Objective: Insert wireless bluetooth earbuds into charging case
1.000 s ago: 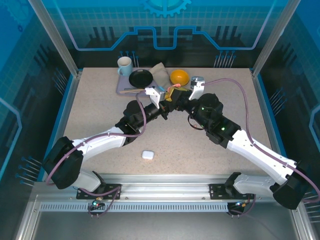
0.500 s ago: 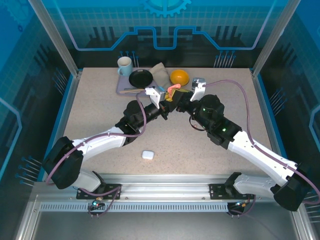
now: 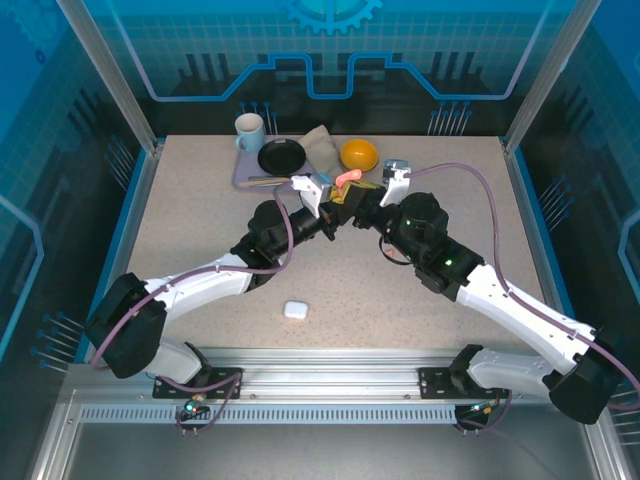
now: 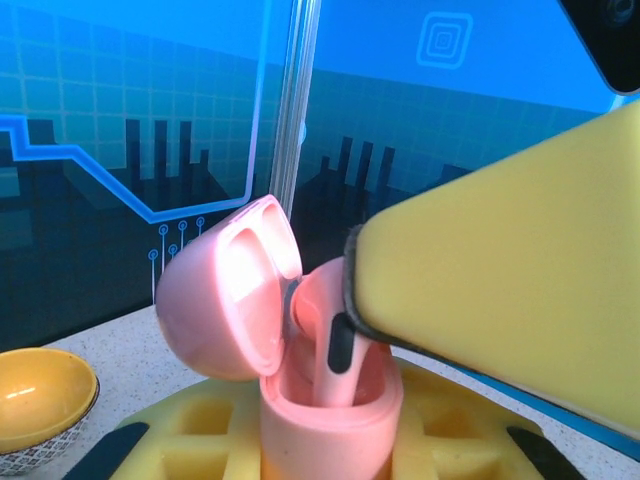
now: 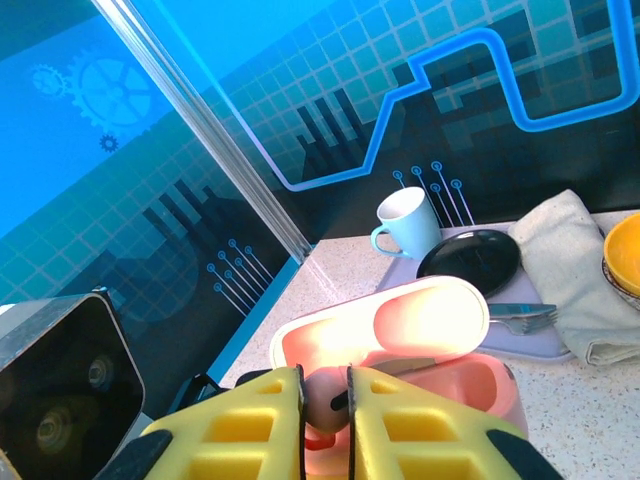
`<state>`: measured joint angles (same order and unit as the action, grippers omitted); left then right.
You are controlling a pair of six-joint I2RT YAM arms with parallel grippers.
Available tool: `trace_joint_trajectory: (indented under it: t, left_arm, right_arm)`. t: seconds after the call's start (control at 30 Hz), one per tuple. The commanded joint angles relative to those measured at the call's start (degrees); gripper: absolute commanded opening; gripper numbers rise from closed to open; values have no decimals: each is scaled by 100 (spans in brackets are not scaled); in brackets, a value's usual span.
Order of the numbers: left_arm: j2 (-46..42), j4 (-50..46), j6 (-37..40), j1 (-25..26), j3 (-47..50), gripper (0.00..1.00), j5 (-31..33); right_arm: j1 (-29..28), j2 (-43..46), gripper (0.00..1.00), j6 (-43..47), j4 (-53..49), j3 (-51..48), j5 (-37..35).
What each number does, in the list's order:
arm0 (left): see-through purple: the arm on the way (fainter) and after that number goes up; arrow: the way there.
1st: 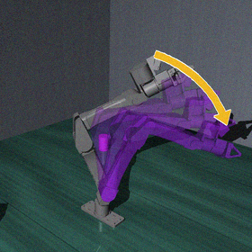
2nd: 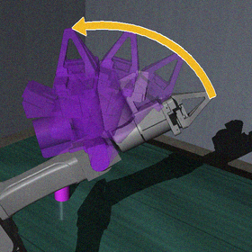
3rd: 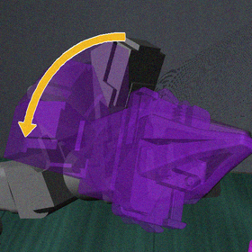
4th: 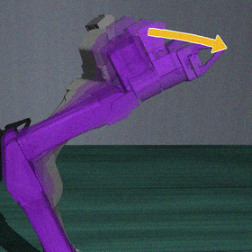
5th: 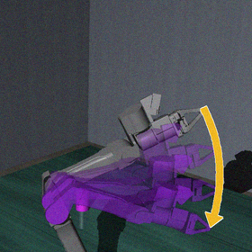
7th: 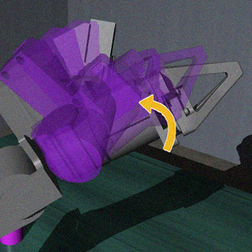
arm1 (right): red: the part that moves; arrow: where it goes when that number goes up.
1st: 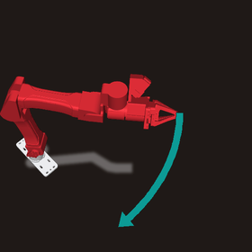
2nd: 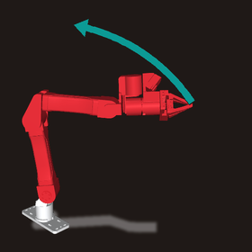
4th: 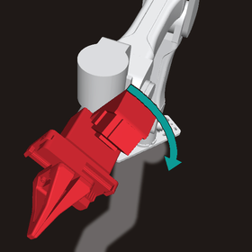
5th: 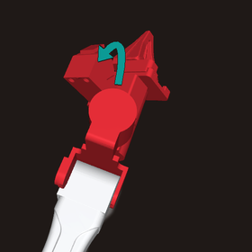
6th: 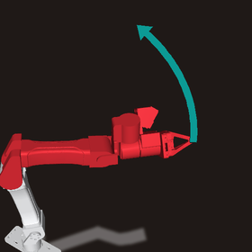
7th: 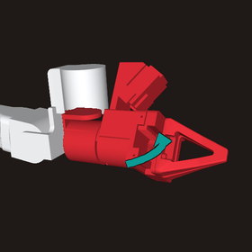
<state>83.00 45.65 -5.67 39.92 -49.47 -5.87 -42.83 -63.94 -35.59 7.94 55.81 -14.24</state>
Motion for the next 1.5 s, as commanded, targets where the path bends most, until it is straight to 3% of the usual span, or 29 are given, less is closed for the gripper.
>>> trace_joint_trajectory:
  t: [0.0, 0.27, 0.63, 0.93, 1.23, 1.33, 1.47]
  left_arm:
    - [-65, 383, 14, 49, -335, 0, 22]
    - [-59, 392, -59, 51, -256, 0, 42]
    - [-58, 546, -172, 54, 71, 0, 142]
    - [-174, 501, -45, 52, 351, 0, 234]
    - [-660, 168, 293, 6, 789, 0, 384]
    - [-934, 24, 338, -53, 967, 0, 400]
    - [-1275, -178, 378, -120, 1205, 0, 394]
  right_arm:
    - [-92, 79, 24, 125, -400, -94, 109]
    - [-45, -41, 33, 57, -813, 259, -66]
    - [280, -202, 72, -444, -1493, 978, 273]
    - [523, 83, 74, -883, -1929, 1136, 561]
    - [1352, 749, 76, -1337, -4181, 878, 234]
    - [1787, 653, 77, -1353, -4749, 619, 392]
    - [2137, -190, 77, -1249, -5222, 555, 657]
